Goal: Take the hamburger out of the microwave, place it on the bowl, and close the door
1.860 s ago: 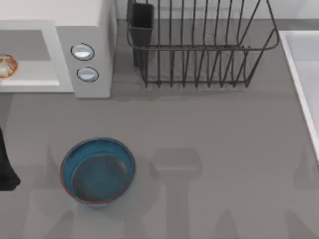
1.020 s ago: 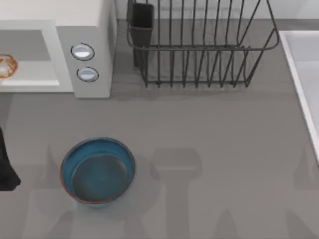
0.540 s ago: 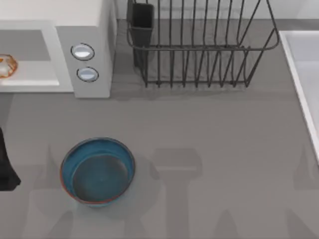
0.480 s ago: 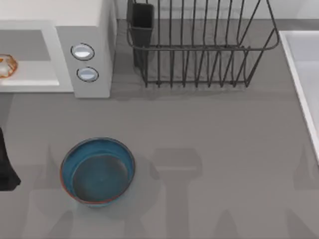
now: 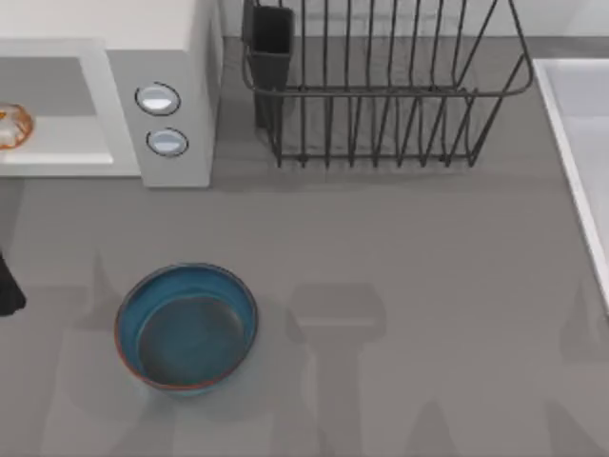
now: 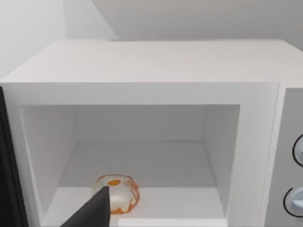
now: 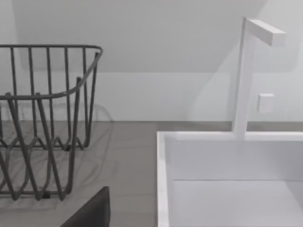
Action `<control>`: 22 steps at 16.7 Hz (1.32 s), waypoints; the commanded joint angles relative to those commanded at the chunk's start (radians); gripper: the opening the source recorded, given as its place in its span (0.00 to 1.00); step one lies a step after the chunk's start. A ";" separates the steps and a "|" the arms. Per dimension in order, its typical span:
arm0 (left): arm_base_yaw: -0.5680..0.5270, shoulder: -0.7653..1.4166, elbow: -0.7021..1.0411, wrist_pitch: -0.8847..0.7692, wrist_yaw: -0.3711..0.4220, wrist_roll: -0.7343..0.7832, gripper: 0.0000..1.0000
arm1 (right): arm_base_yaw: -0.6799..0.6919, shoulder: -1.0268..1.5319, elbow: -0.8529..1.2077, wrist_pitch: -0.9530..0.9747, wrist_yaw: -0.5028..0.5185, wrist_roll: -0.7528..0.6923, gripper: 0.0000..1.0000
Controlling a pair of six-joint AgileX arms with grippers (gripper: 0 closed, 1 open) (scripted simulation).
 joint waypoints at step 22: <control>0.172 2.136 0.855 0.929 0.198 0.077 1.00 | 0.000 0.000 0.000 0.000 0.000 0.000 1.00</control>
